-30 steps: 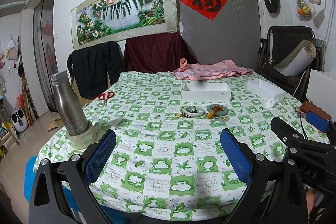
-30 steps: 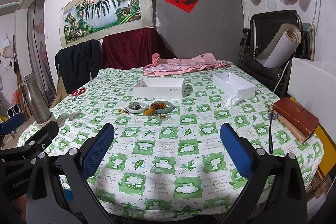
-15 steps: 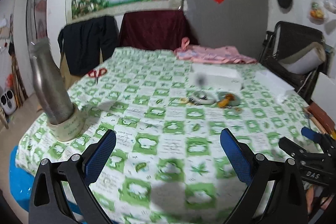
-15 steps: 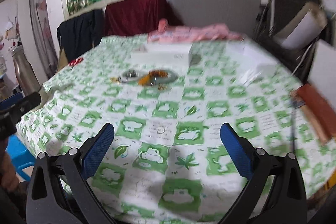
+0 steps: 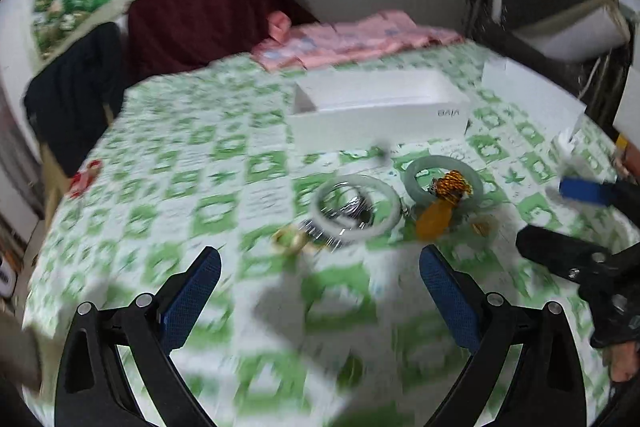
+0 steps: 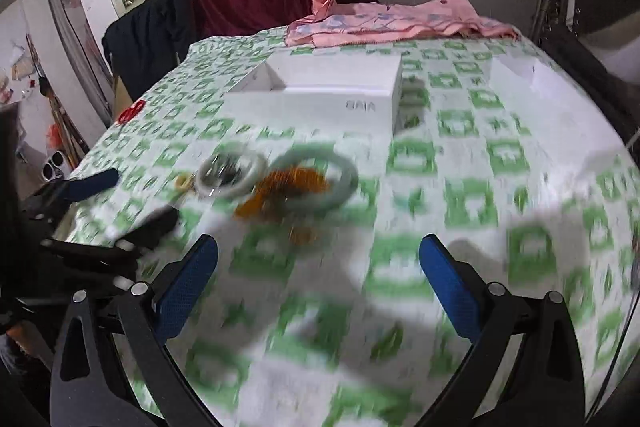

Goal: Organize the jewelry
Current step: 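Grasp the pale jade bangle with the left gripper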

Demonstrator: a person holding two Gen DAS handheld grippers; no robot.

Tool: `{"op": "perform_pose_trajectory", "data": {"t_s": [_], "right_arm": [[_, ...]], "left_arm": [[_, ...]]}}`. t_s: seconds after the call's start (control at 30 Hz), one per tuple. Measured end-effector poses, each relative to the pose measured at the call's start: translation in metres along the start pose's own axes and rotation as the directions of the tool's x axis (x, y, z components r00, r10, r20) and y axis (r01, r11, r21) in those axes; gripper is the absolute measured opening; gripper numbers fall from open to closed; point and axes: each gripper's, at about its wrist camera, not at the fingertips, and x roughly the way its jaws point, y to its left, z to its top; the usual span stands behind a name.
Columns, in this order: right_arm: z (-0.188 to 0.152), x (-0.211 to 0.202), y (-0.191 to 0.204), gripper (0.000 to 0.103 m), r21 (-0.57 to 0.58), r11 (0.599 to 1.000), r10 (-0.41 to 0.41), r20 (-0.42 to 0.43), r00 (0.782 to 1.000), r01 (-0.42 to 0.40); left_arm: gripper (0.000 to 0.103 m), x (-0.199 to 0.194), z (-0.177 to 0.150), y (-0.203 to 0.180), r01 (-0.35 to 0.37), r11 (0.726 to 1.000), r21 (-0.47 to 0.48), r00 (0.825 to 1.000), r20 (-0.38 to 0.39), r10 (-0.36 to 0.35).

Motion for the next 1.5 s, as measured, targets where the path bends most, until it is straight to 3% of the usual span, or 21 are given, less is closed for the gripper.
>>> {"op": "perform_pose_trajectory", "data": {"t_s": [0.17,0.27,0.3,0.33,0.37,0.53,0.8,0.87,0.9,1.03,1.2,1.5], "right_arm": [[0.019,0.021,-0.002,0.096,-0.028,0.999,-0.027,-0.007,1.000,0.027],[0.024,0.029,-0.005,0.096,-0.027,0.999,-0.024,-0.009,1.000,0.024],[0.024,0.031,-0.006,0.096,-0.024,1.000,-0.020,-0.012,1.000,0.020],[0.024,0.033,-0.008,0.096,-0.023,1.000,-0.017,-0.017,1.000,0.017],[0.023,0.035,-0.009,0.096,-0.021,1.000,-0.015,-0.021,1.000,0.015],[0.021,0.046,-0.007,0.096,-0.023,1.000,0.010,-0.064,0.998,-0.012],[0.038,0.066,0.024,0.096,-0.144,0.989,-0.023,-0.082,0.996,0.010],[0.040,0.079,0.022,0.093,-0.132,0.991,-0.022,-0.109,0.994,0.008],[0.040,0.084,0.020,0.084,-0.121,0.993,-0.017,-0.127,0.992,0.001],[0.037,0.079,0.012,0.070,-0.096,0.995,0.020,-0.104,0.994,-0.030],[0.032,0.071,0.012,0.069,-0.096,0.994,0.034,-0.083,0.996,-0.042],[0.041,0.041,0.000,0.069,-0.051,0.995,0.089,0.077,0.993,-0.086]], "left_arm": [[0.097,0.050,0.022,-0.005,0.063,0.997,0.033,0.993,-0.102,-0.059],[0.097,0.064,0.027,-0.004,0.080,0.996,0.034,0.990,-0.116,-0.075],[0.092,0.067,0.028,0.000,0.105,0.994,0.015,0.988,-0.115,-0.102],[0.076,0.067,0.028,0.006,0.142,0.990,-0.006,0.983,-0.115,-0.142],[0.069,0.065,0.027,0.009,0.165,0.986,-0.017,0.980,-0.112,-0.166],[0.069,0.057,0.019,0.029,0.179,0.982,-0.055,0.979,-0.092,-0.183],[0.069,0.054,0.017,0.043,0.180,0.977,-0.111,0.979,-0.079,-0.190],[0.069,0.047,0.018,0.047,0.153,0.980,-0.126,0.986,-0.044,-0.159],[0.069,0.045,0.018,0.051,0.155,0.978,-0.138,0.987,-0.028,-0.160],[0.069,0.040,0.021,0.059,0.186,0.967,-0.173,0.982,0.001,-0.188],[0.069,0.046,0.017,0.047,0.165,0.978,-0.131,0.985,-0.035,-0.171],[0.069,0.036,0.018,0.055,0.155,0.975,-0.156,0.988,0.023,-0.154]]}}
